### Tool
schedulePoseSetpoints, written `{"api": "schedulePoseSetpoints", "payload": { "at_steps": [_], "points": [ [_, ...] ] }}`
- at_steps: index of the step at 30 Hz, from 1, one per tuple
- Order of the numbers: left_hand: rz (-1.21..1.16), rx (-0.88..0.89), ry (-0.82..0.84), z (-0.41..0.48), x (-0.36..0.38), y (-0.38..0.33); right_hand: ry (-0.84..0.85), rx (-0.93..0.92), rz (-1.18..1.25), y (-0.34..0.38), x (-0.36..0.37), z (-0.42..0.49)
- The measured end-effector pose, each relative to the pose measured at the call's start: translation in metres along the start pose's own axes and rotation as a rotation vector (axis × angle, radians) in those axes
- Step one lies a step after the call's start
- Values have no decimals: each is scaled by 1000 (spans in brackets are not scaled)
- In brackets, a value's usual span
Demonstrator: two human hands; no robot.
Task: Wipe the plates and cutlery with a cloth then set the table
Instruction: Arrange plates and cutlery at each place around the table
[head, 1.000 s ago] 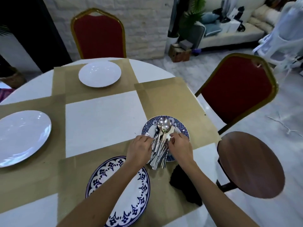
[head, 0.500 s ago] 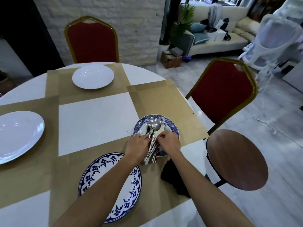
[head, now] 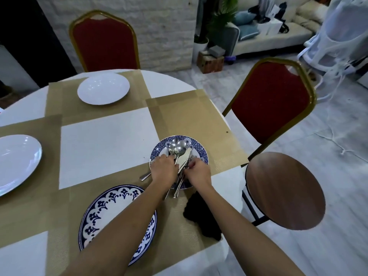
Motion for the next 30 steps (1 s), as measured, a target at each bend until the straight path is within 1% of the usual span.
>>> {"api": "schedulePoseSetpoints", "payload": {
  "at_steps": [4, 7, 9, 12, 14, 16, 20, 22, 24, 26, 30],
  "points": [
    [-202, -125, 54, 3, -2, 6, -7, 71, 133, -7, -3, 1],
    [-350, -168, 84, 4, -3, 13, -7, 107, 233, -12, -5, 2],
    [-409, -186, 98, 2, -7, 17, 1, 112, 275, -16, -5, 5],
    [-488, -205, 160, -7, -5, 27, -10, 84, 296, -13, -9, 5],
    [-621, -228, 159, -13, -2, 39, -18, 53, 320, -5, -14, 0],
    [-779, -262, 119, -23, -6, 55, 6, 13, 345, 4, -13, -1],
    [-983, -361, 6, -55, -22, 91, 67, -72, 327, 31, 1, -4],
    [-1078, -417, -6, -71, -23, 110, 115, -112, 331, 48, 12, -12],
    [-1127, -483, -20, -89, -23, 134, 181, -150, 331, 65, 26, -26],
    [-1153, -522, -79, -109, -27, 160, 256, -158, 358, 79, 44, -42],
    [-1128, -598, -202, -152, -29, 214, 371, -193, 397, 103, 86, -78]
  ]
}}
Point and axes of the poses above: each hand's wrist, its own z-axis towards the middle knuckle, its own x-axis out of the palm, y = z × x, the point moved 6 cm from there along z, towards the middle knuckle, and after that the axes turned 4 degrees about z, right-handed, at the moved point
